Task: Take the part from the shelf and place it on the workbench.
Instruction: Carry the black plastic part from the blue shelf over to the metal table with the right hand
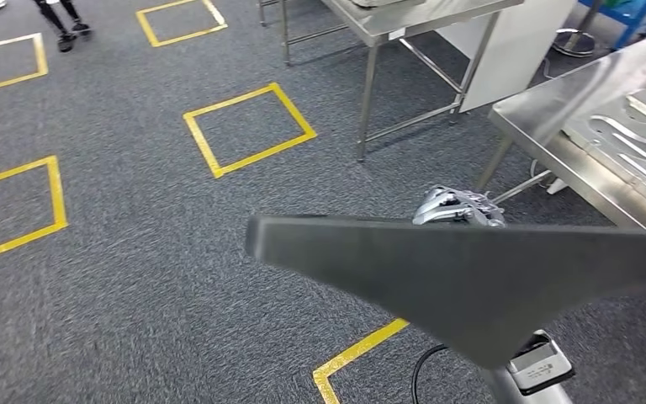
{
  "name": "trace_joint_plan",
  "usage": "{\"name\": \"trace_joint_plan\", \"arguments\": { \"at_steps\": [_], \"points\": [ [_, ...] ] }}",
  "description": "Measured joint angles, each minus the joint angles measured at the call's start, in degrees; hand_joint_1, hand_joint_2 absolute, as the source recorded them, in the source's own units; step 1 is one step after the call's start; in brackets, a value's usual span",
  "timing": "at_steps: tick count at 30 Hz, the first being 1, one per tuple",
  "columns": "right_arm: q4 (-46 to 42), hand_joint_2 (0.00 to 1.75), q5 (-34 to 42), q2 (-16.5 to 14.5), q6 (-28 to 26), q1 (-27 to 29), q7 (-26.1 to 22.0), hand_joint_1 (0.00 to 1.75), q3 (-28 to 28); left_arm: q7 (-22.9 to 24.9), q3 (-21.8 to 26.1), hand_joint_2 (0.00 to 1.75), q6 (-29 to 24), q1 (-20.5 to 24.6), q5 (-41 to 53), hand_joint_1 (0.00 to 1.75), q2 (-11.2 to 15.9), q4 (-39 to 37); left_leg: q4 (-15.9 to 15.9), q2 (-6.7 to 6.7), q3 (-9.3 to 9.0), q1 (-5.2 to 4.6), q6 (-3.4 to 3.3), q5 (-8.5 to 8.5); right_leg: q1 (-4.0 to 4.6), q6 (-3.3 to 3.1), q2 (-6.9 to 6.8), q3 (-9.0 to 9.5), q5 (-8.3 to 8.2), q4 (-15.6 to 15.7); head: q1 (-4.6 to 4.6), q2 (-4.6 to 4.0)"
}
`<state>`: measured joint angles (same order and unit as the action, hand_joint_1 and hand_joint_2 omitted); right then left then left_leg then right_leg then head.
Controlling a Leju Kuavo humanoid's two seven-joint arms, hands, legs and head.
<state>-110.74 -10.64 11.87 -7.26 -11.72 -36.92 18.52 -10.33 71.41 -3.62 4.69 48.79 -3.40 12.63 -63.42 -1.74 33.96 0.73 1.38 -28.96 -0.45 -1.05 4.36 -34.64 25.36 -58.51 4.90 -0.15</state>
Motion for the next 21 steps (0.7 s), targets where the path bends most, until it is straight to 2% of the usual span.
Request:
{"name": "trace_joint_plan", "arguments": {
  "at_steps": [1,2,3,4,5,7,9,10,11,12,13,14,16,17,18,20,21],
  "points": [
    [-0.26,1.75,-0.26,0.00,-0.45,0.39,-0.04,1.75,-0.27,0.12,0.10,0.00,0.16,0.00,0.11,0.00,0.13,0.00,2.96,-1.15,-1.26,0.05,-0.22,1.06,-0.03,0.25,0.74,-0.15,0.00,-0.15,0.00,0.00],
    [-0.49,1.75,-0.52,0.00,-0.86,0.83,-0.08,1.75,-0.51,0.20,0.19,0.00,0.28,-0.02,0.22,0.00,0.26,0.00,4.70,-1.99,-1.99,0.03,-0.45,1.41,-0.11,0.58,1.41,-0.34,-0.06,-0.23,0.00,0.00],
    [-0.68,1.75,-0.86,0.00,-1.28,1.33,-0.10,1.75,-0.70,0.28,0.26,0.00,0.39,-0.03,0.30,0.00,0.39,0.00,5.17,-2.22,-2.20,-0.05,-0.71,1.19,-0.24,0.99,2.03,-0.51,-0.19,-0.18,0.00,0.00],
    [-0.86,1.75,-1.40,0.00,-1.76,1.86,-0.14,1.75,-0.90,0.32,0.30,0.00,0.49,0.01,0.34,0.00,0.49,0.00,5.39,-1.68,-2.32,-0.14,-1.01,1.32,-0.37,1.41,2.69,-0.63,-0.39,-0.02,0.00,0.00],
    [-1.07,1.75,-2.11,0.00,-2.36,2.38,-0.16,1.75,-1.11,0.35,0.32,0.00,0.60,0.11,0.35,0.00,0.57,0.00,5.70,-1.02,-2.48,-0.08,-1.41,1.55,-0.44,1.75,2.76,-0.68,-0.45,-0.01,0.00,0.00],
    [-1.48,1.75,-3.69,-0.02,-3.78,3.01,-0.19,1.75,-1.53,0.38,0.33,0.00,0.79,0.35,0.38,0.00,0.72,0.00,6.42,0.32,-2.81,0.17,-2.16,2.06,-0.24,2.19,0.49,-1.71,0.91,-2.05,-0.01,0.00],
    [-1.80,1.75,-4.69,-0.13,-4.80,3.38,-0.17,1.75,-1.71,0.49,0.37,0.00,0.76,0.30,0.38,0.00,0.89,0.00,6.73,1.71,-2.89,0.12,-2.57,2.21,-0.21,2.45,-2.70,-4.80,4.42,-8.51,-0.02,0.00],
    [-1.86,1.75,-4.92,-0.19,-5.08,3.69,-0.15,1.75,-1.72,0.62,0.41,0.00,0.63,0.19,0.33,0.00,1.04,0.01,6.72,2.45,-2.87,0.03,-2.65,2.17,-0.35,2.60,-3.36,-6.62,6.02,-12.32,-0.01,0.00],
    [-1.90,1.75,-5.07,-0.22,-5.28,4.12,-0.14,1.75,-1.72,0.82,0.47,0.00,0.43,0.09,0.22,0.00,1.20,0.01,6.72,3.19,-2.86,-0.04,-2.69,2.11,-0.48,2.74,-3.69,-7.93,6.85,-15.06,-0.01,0.00],
    [-1.91,1.75,-5.16,-0.22,-5.41,4.53,-0.13,1.75,-1.72,1.00,0.56,0.00,0.17,0.04,0.06,0.00,1.35,0.02,6.70,3.93,-2.87,-0.07,-2.66,2.04,-0.59,2.83,-3.93,-8.22,6.59,-15.76,-0.02,0.00],
    [-1.91,1.75,-5.24,-0.22,-5.51,4.85,-0.13,1.75,-1.72,1.15,0.67,0.00,-0.09,0.03,-0.16,0.00,1.51,0.02,6.68,4.64,-2.91,-0.09,-2.59,1.95,-0.68,2.86,-4.27,-7.35,5.39,-14.22,-0.02,0.00],
    [-1.91,1.75,-5.32,-0.22,-5.56,5.03,-0.13,1.75,-1.72,1.22,0.80,0.00,-0.33,0.05,-0.41,0.00,1.67,0.02,6.65,5.28,-3.01,-0.11,-2.44,1.83,-0.70,2.79,-5.07,-5.40,3.61,-10.68,-0.02,0.00],
    [-1.96,1.75,-5.61,-0.22,-5.59,5.12,-0.13,1.75,-1.72,1.07,1.14,0.00,-0.81,0.07,-0.74,0.00,2.16,0.08,6.49,6.44,-3.33,-0.34,-1.94,1.43,-0.36,2.32,-8.26,-1.10,1.03,-2.93,-0.01,0.00],
    [-2.02,1.75,-5.81,-0.22,-5.59,5.16,-0.13,1.75,-1.71,0.89,1.33,0.00,-1.08,0.05,-0.79,0.00,2.57,0.13,6.42,7.01,-3.50,-0.49,-1.62,1.22,-0.09,2.01,-9.32,0.12,0.56,-0.66,-0.01,0.00],
    [-2.08,1.75,-6.05,-0.22,-5.59,5.21,-0.11,1.75,-1.72,0.72,1.50,0.00,-1.29,0.00,-0.72,0.00,3.09,0.21,6.38,7.65,-3.66,-0.63,-1.29,1.01,0.17,1.72,-9.68,0.51,0.57,0.25,0.00,0.00],
    [-2.18,1.75,-6.44,-0.21,-5.53,5.39,-0.09,1.75,-1.72,0.50,1.68,0.00,-1.37,0.01,-0.27,0.00,4.26,0.41,6.40,8.84,-3.95,-0.60,-0.60,0.64,0.30,1.13,-8.04,0.40,0.42,0.48,0.00,0.00],
    [-2.21,1.75,-6.56,-0.16,-5.41,5.44,-0.08,1.75,-1.71,0.41,1.69,0.00,-1.15,0.08,0.07,0.00,4.86,0.51,6.01,8.38,-3.98,-0.45,-0.26,0.13,0.20,0.81,-7.32,0.43,0.28,0.65,0.00,0.00]
  ]
}}
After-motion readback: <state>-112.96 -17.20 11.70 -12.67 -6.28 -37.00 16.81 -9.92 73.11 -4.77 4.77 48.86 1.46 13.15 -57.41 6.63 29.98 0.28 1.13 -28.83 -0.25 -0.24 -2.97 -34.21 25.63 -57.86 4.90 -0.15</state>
